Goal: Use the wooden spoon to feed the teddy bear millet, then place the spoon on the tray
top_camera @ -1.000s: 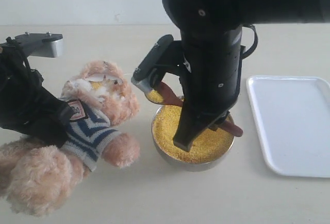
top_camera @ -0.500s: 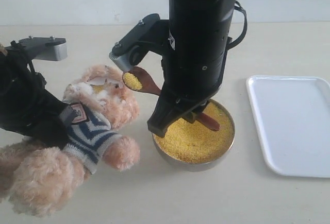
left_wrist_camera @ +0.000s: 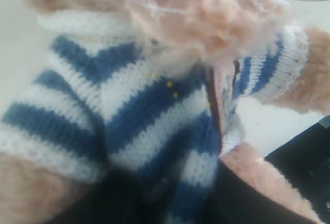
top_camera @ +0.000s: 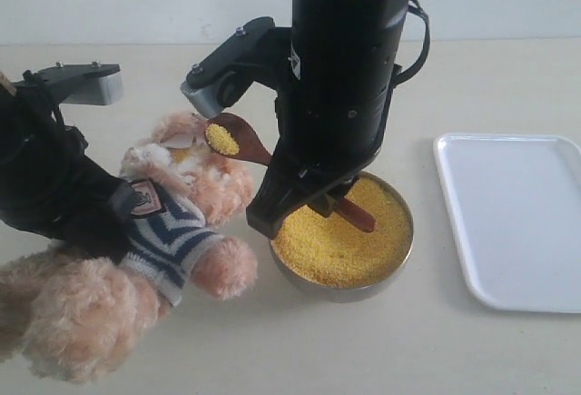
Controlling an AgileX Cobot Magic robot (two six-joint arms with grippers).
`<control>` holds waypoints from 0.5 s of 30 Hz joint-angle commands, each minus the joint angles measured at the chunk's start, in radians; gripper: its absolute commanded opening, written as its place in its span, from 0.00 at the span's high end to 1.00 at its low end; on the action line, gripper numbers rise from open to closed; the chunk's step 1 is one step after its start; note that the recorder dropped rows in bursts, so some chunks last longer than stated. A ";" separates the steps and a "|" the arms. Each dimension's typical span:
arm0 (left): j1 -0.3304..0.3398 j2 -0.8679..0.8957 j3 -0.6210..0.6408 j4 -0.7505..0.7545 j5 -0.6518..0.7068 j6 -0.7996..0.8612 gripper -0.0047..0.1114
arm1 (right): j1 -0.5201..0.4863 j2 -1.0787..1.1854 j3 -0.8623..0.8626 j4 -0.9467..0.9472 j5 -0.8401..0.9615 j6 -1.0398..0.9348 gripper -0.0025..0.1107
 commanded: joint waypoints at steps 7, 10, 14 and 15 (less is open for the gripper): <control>-0.001 0.000 -0.004 -0.040 0.015 0.035 0.93 | -0.007 -0.010 -0.006 0.020 0.002 -0.008 0.98; -0.001 0.000 -0.004 -0.055 0.022 0.046 0.93 | -0.007 -0.010 -0.006 0.022 0.002 -0.009 0.98; -0.001 0.000 -0.004 -0.081 0.028 0.076 0.93 | -0.007 -0.010 -0.006 0.024 0.002 -0.008 0.98; -0.001 0.000 -0.004 -0.086 0.028 0.079 0.93 | -0.005 -0.010 -0.006 0.024 0.002 -0.008 0.98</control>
